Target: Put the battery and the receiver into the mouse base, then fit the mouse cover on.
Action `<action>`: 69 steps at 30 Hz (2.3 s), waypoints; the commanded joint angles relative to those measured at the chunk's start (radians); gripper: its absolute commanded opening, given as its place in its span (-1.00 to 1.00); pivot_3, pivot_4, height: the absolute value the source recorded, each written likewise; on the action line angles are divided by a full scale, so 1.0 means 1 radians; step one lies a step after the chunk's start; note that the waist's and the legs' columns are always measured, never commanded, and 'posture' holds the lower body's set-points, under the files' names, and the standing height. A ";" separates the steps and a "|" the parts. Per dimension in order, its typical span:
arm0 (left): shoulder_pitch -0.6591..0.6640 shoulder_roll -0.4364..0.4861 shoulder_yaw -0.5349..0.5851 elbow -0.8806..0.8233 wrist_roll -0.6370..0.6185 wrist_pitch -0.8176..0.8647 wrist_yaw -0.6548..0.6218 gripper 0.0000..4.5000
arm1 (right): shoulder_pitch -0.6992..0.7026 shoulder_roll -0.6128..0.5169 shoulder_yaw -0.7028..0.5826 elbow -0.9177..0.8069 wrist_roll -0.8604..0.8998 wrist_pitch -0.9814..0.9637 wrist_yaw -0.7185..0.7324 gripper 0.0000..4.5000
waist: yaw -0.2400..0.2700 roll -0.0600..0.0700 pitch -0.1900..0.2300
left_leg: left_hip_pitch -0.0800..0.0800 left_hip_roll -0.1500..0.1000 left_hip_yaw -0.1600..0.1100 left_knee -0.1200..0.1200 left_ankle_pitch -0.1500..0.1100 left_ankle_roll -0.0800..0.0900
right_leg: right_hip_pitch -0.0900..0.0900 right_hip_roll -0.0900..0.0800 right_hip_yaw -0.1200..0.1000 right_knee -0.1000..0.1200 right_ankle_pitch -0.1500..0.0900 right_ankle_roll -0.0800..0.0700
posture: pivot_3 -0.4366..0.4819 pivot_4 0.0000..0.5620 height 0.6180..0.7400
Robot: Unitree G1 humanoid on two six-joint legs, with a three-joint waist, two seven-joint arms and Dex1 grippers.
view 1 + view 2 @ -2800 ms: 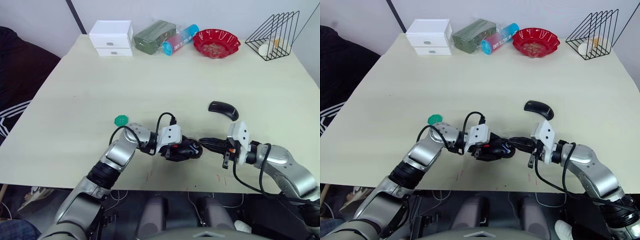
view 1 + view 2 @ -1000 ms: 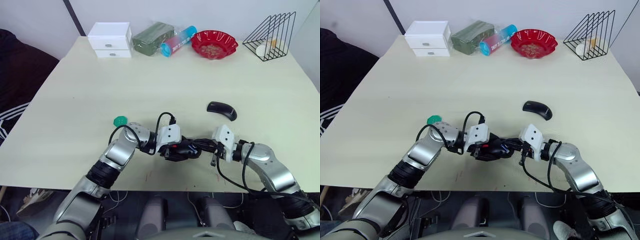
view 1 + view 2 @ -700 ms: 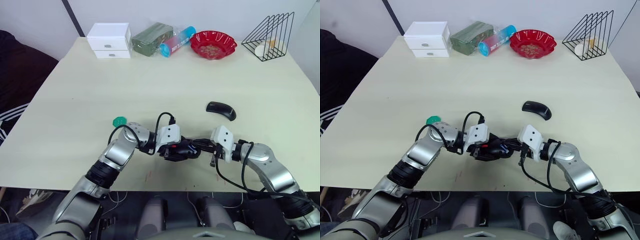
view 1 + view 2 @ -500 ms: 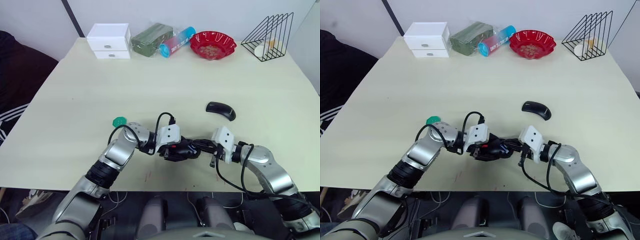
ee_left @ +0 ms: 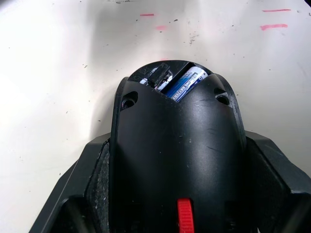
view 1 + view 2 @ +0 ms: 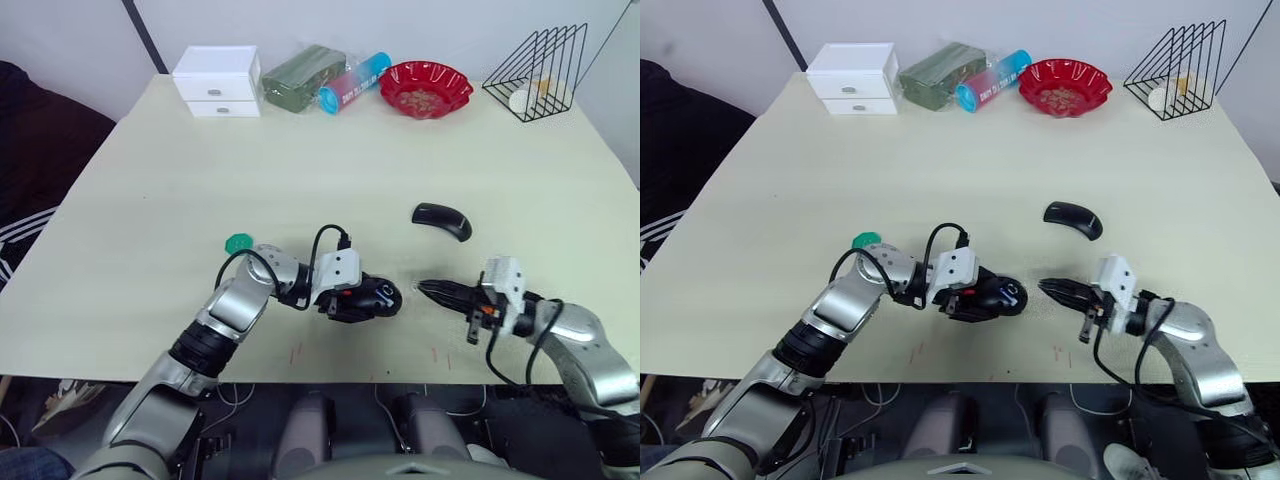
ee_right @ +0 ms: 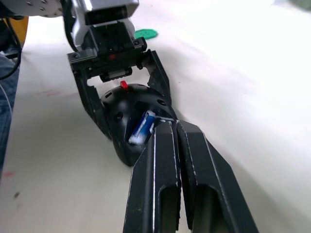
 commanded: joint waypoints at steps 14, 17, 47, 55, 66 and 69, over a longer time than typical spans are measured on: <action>-0.004 0.025 0.000 -0.017 0.012 0.018 -0.006 0.95 | 0.007 -0.105 -0.186 0.107 0.149 -0.085 0.280 1.00 | -0.001 0.000 0.000 | 0.001 0.000 0.000 0.000 0.000 0.000 | 0.000 0.000 0.001 0.000 0.000 0.000 | -0.05 -0.47 1.00; -0.003 0.025 0.000 -0.022 0.009 0.026 0.000 0.95 | 0.010 -0.099 -0.183 0.104 0.153 -0.085 0.291 1.00 | -0.001 0.000 0.000 | 0.000 0.000 0.000 0.000 0.000 0.000 | 0.000 0.000 0.001 0.000 0.000 0.000 | -0.05 -0.47 1.00; 0.058 0.184 0.185 -0.289 -0.229 0.180 -0.079 0.95 | -0.054 -0.081 -0.203 0.178 0.175 -0.089 0.318 1.00 | 0.001 0.001 0.002 | 0.000 0.000 0.000 0.000 0.000 0.000 | 0.000 0.000 0.000 0.000 0.000 0.000 | -0.05 -0.47 1.00; 0.177 0.253 0.361 -0.326 -0.378 0.170 -0.108 0.95 | -0.137 -0.067 -0.209 0.268 0.122 -0.089 0.218 1.00 | 0.000 0.001 0.003 | 0.000 0.000 0.001 0.000 0.000 0.000 | -0.001 -0.001 0.001 0.000 0.000 0.000 | -0.05 -0.47 1.00; 0.359 0.311 0.634 -0.329 -0.570 0.107 -0.169 0.95 | -0.358 -0.073 -0.139 0.474 -0.032 0.007 0.052 1.00 | 0.000 0.004 0.005 | 0.000 0.001 0.002 0.000 0.000 0.000 | -0.001 -0.001 0.001 0.000 0.000 0.000 | -0.05 -0.47 1.00; 0.399 0.324 0.689 -0.335 -0.603 0.114 -0.164 0.95 | -0.444 -0.080 -0.097 0.566 -0.095 0.006 0.053 1.00 | -0.005 0.005 0.006 | 0.000 0.001 0.004 0.000 0.000 0.000 | -0.001 -0.001 0.002 0.000 0.000 0.000 | -0.05 -0.47 1.00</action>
